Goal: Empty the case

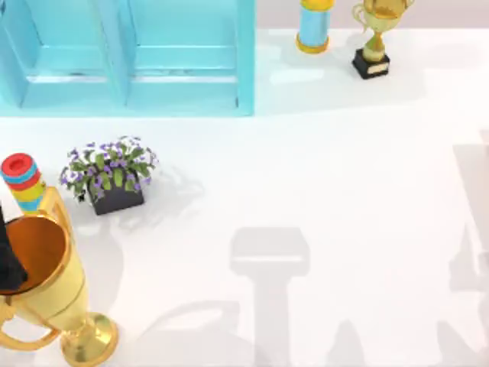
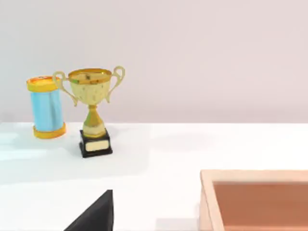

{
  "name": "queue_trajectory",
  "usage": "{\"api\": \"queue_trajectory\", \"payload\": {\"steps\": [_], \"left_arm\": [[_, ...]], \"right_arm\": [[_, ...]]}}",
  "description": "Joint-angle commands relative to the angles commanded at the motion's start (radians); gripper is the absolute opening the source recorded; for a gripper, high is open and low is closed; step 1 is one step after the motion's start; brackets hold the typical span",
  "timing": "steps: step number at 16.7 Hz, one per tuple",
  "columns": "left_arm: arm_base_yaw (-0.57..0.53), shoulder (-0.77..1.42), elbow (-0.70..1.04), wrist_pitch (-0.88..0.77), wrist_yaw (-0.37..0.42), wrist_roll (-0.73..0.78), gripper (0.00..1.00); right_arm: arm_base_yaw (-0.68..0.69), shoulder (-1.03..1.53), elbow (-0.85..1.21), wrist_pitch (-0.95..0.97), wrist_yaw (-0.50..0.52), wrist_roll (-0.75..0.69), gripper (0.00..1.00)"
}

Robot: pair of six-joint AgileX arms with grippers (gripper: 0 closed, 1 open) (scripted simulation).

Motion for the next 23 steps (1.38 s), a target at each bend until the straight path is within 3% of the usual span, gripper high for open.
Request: {"api": "queue_trajectory", "payload": {"steps": [4, 8, 18, 23], "left_arm": [[0.000, 0.000, 0.000, 0.000, 0.000, 0.000, 1.00], [0.000, 0.000, 0.000, 0.000, 0.000, 0.000, 1.00], [0.000, 0.000, 0.000, 0.000, 0.000, 0.000, 1.00], [0.000, 0.000, 0.000, 0.000, 0.000, 0.000, 1.00]], "right_arm": [[-0.017, 0.033, 0.031, -0.031, 0.001, -0.013, 1.00], [-0.100, 0.223, 0.209, -0.200, 0.003, -0.083, 1.00], [-0.407, 1.184, 0.943, -0.871, -0.010, -0.374, 1.00], [-0.525, 1.529, 1.225, -1.130, -0.004, -0.497, 1.00]]}}
